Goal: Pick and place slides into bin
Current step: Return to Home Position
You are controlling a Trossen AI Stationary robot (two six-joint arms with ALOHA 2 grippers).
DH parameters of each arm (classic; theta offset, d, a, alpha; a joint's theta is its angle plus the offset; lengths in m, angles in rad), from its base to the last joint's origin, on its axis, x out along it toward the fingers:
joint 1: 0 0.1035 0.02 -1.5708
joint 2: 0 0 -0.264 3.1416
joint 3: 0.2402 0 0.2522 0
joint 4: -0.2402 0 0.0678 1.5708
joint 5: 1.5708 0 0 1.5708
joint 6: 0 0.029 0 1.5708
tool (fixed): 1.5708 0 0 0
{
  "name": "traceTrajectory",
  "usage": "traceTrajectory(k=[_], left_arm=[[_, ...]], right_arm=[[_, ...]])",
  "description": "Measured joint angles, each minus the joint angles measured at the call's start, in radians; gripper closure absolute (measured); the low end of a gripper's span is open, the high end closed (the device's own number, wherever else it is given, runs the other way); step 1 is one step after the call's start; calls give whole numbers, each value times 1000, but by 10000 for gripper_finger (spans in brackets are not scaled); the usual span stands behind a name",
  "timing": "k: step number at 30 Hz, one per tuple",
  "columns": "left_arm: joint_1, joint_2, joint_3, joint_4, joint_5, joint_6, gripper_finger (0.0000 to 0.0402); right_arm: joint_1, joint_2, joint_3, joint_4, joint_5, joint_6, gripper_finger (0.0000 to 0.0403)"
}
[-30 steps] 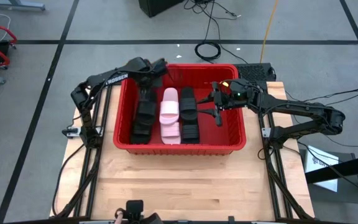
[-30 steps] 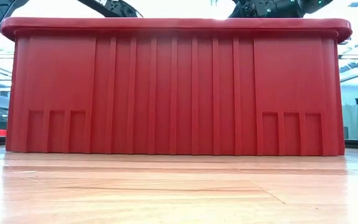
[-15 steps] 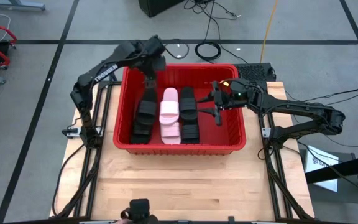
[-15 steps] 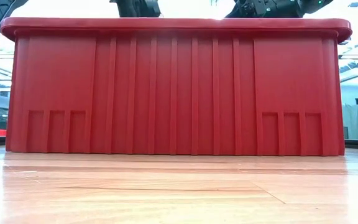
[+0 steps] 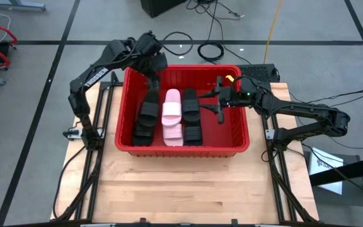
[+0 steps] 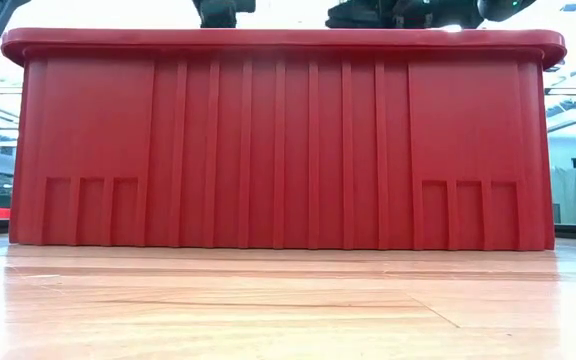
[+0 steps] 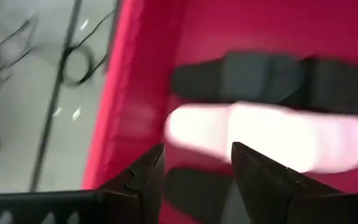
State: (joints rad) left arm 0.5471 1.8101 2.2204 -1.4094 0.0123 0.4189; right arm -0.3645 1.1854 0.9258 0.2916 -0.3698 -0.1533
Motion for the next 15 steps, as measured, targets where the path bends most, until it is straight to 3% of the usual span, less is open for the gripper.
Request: traceTrajectory(k=[3, 6, 12, 15], left_arm=[[-36, -50, 0, 12, 82, -20, 222], [-93, -108, 0, 46, 92, -46, 222], [-231, -207, -45, 158, 55, -75, 222], [-285, -250, -105, 206, -11, -101, 222]], right_arm=[[0, 0, 0, 17, 0, 91, 250], [0, 0, 0, 39, 0, 154, 250], [0, -39, 0, 23, -1, 162, 250], [0, -77, 0, 2, 0, 182, 250]])
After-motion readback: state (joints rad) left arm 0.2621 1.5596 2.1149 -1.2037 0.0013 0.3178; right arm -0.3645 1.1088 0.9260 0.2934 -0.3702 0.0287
